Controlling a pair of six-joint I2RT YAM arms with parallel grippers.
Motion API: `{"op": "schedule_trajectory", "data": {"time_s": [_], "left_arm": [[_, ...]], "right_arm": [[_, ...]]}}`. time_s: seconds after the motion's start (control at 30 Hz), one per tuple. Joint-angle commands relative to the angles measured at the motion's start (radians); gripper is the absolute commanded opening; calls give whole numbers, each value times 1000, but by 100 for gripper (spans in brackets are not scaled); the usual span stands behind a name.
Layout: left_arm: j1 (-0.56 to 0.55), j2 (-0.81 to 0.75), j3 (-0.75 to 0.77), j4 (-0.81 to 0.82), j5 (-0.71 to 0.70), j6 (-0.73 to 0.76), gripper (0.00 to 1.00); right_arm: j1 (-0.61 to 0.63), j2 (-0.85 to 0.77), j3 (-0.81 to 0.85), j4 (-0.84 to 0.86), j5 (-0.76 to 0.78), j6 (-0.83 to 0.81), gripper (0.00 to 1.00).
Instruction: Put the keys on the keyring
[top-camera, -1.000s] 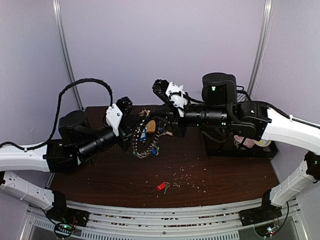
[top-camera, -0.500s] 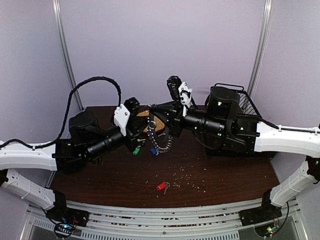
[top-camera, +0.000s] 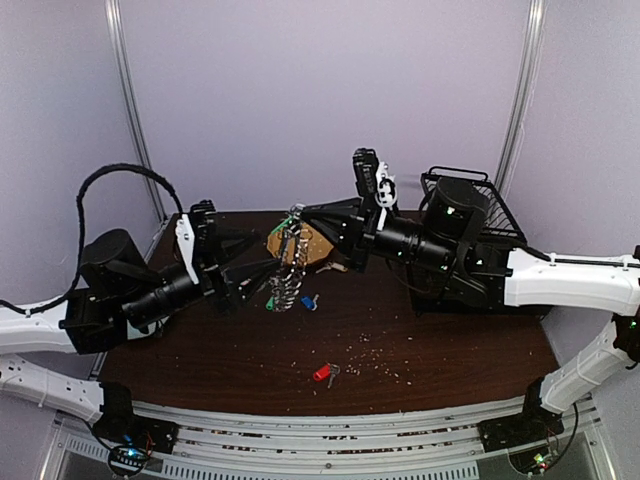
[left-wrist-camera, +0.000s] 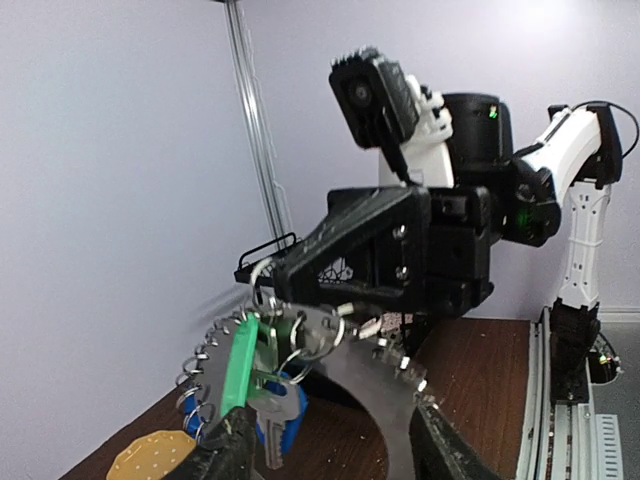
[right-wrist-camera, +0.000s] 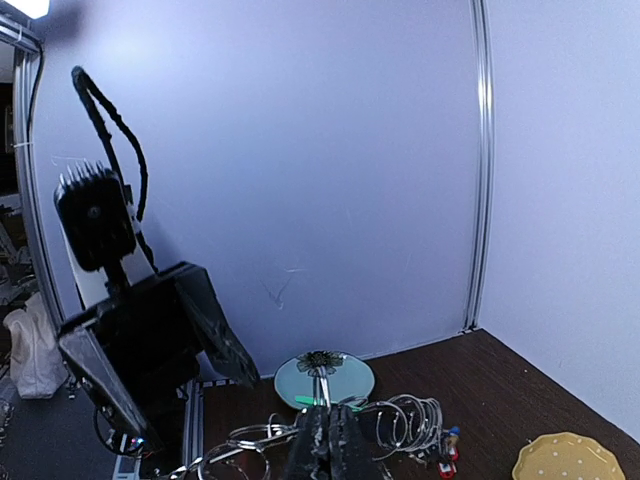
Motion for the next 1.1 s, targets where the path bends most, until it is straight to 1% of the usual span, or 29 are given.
{"op": "schedule_trajectory", "data": {"time_s": [0.0, 0.07, 0.1, 0.2, 0.27, 0.37, 0.43, 0.57, 0.67, 0.73, 0.77, 0.8, 0.9, 1.0, 1.03, 1.07], "left_arm": [[6, -38, 68, -69, 136, 7, 54], [13, -22, 123, -109, 208, 13, 51], [16, -9, 145, -124, 215, 12, 48], [28, 50, 240, -223, 217, 13, 35], [32, 76, 271, -268, 194, 24, 33], [35, 83, 273, -262, 140, 31, 27], [37, 88, 279, -262, 134, 40, 23], [36, 105, 280, -260, 116, 44, 21], [36, 120, 277, -251, 122, 63, 13], [36, 136, 292, -283, 112, 71, 8], [37, 140, 294, -291, 114, 75, 3], [36, 138, 288, -288, 123, 81, 0], [36, 117, 276, -269, 154, 88, 0], [36, 98, 285, -299, 144, 98, 0], [36, 94, 288, -313, 137, 103, 0], [36, 93, 294, -333, 126, 109, 0]], "right_arm": [[-9, -38, -9, 72, -172, -56, 0], [-10, -39, -11, 70, -221, -67, 0], [-10, -36, -15, 84, -239, -61, 0], [-11, -29, -31, 154, -284, -25, 0], [-10, -28, -30, 165, -294, -20, 0], [-10, -27, -31, 162, -303, -29, 0], [-10, -30, -33, 163, -309, -27, 0], [-11, -29, -32, 156, -322, -32, 0], [-10, -15, -11, 123, -331, -38, 0], [-9, -18, -13, 134, -334, -38, 0], [-10, -21, -16, 137, -335, -41, 0], [-10, -22, -14, 128, -334, -47, 0], [-10, -27, -8, 83, -322, -73, 0], [-28, -56, -15, -21, -320, -135, 0], [-43, -66, -9, -78, -327, -167, 4], [-51, -74, 9, -163, -332, -213, 16]]}}
